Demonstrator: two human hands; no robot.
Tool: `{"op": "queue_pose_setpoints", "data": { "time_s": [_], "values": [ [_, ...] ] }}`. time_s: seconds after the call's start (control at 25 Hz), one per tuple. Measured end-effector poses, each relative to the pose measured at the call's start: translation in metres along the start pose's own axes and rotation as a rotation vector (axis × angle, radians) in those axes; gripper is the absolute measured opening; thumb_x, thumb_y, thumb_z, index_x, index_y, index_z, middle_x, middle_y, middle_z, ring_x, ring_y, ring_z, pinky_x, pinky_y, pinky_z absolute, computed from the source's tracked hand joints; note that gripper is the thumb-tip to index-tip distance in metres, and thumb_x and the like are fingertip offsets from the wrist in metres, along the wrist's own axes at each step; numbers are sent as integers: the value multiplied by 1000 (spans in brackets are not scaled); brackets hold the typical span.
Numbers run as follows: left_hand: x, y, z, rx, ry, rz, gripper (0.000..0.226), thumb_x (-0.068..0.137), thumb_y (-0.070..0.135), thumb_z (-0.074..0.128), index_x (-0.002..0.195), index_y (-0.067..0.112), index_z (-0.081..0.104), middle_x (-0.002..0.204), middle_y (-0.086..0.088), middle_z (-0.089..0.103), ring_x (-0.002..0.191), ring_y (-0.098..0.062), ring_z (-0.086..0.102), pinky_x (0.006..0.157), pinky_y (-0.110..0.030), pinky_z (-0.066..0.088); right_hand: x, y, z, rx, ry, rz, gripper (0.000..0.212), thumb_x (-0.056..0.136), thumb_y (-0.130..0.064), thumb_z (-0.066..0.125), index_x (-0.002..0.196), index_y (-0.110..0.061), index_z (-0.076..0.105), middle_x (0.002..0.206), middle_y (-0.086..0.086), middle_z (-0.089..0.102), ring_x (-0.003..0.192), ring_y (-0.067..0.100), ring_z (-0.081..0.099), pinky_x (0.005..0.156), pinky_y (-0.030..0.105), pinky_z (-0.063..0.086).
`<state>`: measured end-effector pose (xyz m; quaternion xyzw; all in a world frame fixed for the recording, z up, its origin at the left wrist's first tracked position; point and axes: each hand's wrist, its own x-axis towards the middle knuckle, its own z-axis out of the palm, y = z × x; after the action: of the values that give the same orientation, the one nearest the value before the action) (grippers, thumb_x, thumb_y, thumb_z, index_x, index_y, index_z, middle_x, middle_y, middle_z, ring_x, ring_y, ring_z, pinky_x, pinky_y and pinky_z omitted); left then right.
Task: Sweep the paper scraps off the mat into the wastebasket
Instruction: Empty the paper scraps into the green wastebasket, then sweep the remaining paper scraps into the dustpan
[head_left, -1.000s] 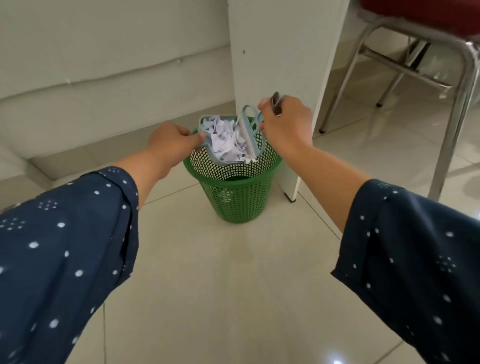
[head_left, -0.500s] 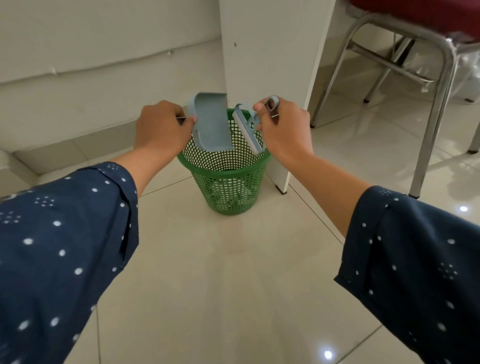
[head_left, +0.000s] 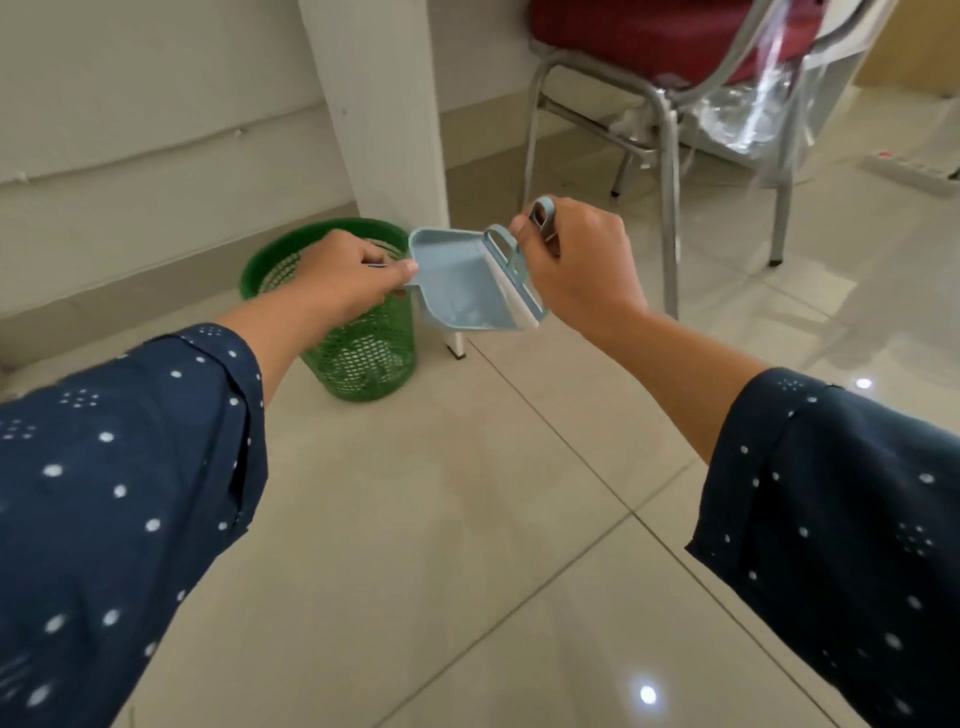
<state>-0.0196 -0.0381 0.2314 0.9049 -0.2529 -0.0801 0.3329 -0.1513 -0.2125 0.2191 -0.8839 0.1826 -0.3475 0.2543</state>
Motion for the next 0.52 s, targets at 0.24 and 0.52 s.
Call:
{"op": "queue_pose_setpoints", "data": {
  "time_s": [0.24, 0.52],
  "values": [
    [-65, 95, 110, -55, -154, 54, 33, 85, 43, 66, 76, 14, 77, 59, -1, 60, 57, -14, 51, 53, -24, 38, -62, 81, -127, -112, -57, 76, 33, 96, -27, 51, 78, -2, 62, 69, 13, 65, 65, 29, 59, 61, 38, 49],
    [-141, 222, 266, -26, -342, 109, 34, 86, 44, 64, 72, 15, 75, 57, 1, 57, 53, -12, 47, 50, -25, 34, -160, 210, -268, -168, -59, 214, 33, 95, -32, 51, 77, -8, 64, 72, 7, 65, 66, 26, 60, 62, 37, 51]
  ]
}}
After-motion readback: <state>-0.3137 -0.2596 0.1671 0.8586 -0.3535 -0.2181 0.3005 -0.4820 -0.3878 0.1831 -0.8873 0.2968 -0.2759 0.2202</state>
